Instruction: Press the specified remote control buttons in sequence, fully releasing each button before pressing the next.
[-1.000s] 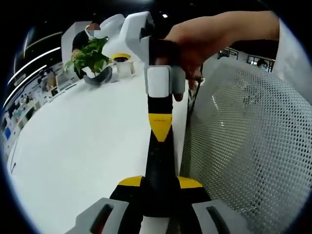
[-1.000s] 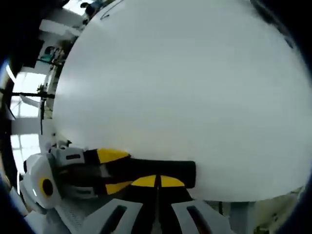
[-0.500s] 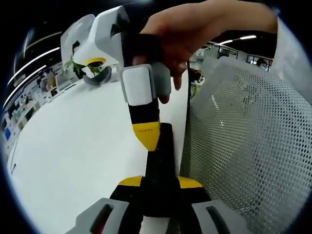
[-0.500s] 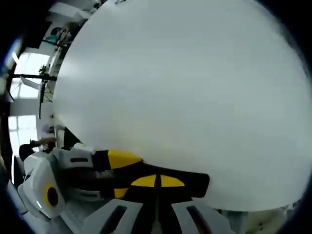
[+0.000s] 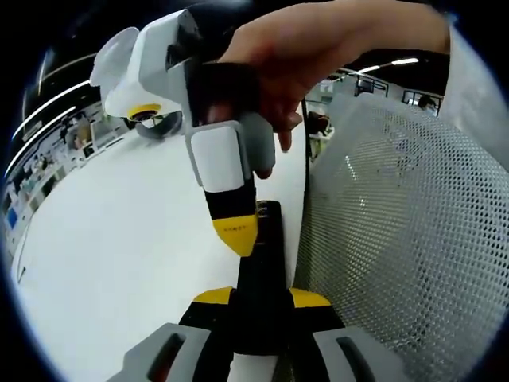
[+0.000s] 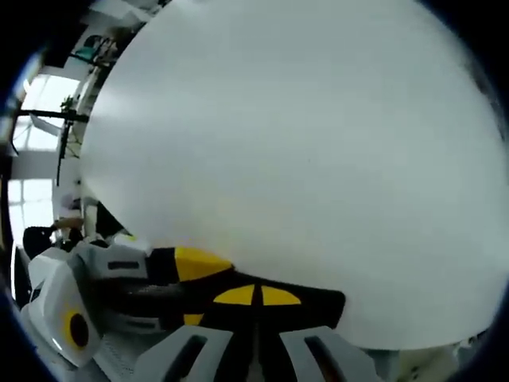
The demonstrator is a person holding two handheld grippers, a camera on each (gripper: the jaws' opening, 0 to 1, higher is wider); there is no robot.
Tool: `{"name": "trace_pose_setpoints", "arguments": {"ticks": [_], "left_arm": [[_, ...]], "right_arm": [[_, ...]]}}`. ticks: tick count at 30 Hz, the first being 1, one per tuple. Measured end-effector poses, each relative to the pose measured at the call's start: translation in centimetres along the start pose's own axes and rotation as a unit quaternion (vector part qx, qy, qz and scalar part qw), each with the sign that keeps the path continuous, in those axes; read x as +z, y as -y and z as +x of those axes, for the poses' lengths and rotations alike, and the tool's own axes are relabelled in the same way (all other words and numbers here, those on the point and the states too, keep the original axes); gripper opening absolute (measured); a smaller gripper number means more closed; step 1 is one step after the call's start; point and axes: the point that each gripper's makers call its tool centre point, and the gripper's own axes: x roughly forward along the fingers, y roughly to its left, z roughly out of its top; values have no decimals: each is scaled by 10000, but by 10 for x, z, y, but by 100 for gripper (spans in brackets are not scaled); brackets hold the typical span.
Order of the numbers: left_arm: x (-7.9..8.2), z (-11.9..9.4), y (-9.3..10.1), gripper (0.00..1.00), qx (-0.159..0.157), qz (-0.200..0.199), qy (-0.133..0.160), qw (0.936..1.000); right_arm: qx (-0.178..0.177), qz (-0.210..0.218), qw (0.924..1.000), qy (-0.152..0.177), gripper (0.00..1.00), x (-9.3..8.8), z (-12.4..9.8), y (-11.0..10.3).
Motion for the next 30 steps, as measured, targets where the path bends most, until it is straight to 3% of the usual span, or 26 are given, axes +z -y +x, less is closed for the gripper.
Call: {"name": "trace_pose_setpoints", "arguments": {"ticks": [7, 17, 21, 23, 30], "left_arm": [[0, 1, 0, 24, 11, -11, 0, 10000], [0, 1, 0, 24, 31, -26, -6, 10000], [0, 1, 0, 24, 32, -30, -8, 10000], [0, 1, 0, 24, 33, -34, -8, 10000], [1, 1, 0, 24, 33, -38, 8, 10000]], "right_arm": [[-15, 108, 9999, -3, 0, 1, 1, 2], [42, 240, 9990, 376, 0, 0, -1, 3], [-7, 19, 9955, 952, 0, 0, -2, 0], [8, 85, 9946, 1032, 0, -2, -3, 1], [191, 394, 9953, 863, 0, -7, -5, 1]]}}
